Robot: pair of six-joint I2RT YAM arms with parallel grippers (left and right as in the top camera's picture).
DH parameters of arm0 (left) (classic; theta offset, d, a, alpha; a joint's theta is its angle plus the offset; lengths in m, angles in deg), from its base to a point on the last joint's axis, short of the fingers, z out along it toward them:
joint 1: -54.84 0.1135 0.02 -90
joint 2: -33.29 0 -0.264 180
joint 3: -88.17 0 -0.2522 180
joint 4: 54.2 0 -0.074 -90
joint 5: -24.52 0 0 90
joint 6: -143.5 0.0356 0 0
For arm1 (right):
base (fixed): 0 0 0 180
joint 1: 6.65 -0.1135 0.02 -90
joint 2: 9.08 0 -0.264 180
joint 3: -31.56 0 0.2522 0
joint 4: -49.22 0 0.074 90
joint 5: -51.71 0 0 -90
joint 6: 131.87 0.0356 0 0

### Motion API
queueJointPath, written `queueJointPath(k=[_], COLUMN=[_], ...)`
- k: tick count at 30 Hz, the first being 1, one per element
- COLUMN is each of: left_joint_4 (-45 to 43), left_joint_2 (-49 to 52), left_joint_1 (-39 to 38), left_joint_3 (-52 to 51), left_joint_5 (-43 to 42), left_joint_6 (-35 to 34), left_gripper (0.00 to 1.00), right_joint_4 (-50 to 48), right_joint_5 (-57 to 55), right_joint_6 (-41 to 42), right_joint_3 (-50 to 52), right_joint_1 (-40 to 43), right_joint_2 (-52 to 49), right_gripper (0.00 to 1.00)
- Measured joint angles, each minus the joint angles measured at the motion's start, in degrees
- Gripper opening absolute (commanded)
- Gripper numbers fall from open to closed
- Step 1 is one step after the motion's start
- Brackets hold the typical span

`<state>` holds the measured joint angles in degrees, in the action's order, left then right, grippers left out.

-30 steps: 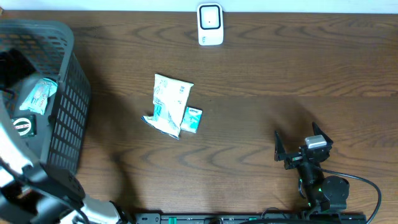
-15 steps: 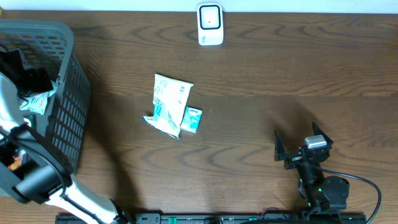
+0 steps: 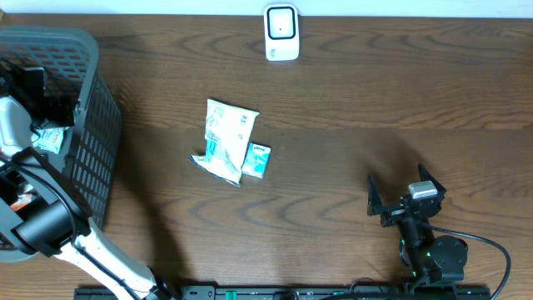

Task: Scan the item barcode
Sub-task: 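Grasp the green wipes pack with the left gripper and lift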

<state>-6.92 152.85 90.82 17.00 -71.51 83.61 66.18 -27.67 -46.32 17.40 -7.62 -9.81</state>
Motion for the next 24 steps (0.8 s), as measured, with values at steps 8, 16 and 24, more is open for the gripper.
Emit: queueJointPath(k=[8, 16, 24], left_joint_4=[0.1, 0.3, 1.4], left_joint_2=[3.2, 4.9, 4.9], left_joint_1=[0.0, 0.0, 0.0], left_joint_3=[0.0, 0.0, 0.0], left_joint_5=[0.0, -0.2, 0.0], left_joint_6=[0.2, 0.2, 1.3], left_gripper=[0.98, 0.65, 0.36], right_joint_4=[0.0, 0.0, 0.0], right_joint_5=[0.0, 0.0, 0.0], right_joint_6=[0.0, 0.0, 0.0], right_joint_3=[0.0, 0.0, 0.0], right_joint_1=[0.0, 0.0, 0.0], right_joint_2=[0.0, 0.0, 0.0], right_gripper=[0.99, 0.99, 0.99])
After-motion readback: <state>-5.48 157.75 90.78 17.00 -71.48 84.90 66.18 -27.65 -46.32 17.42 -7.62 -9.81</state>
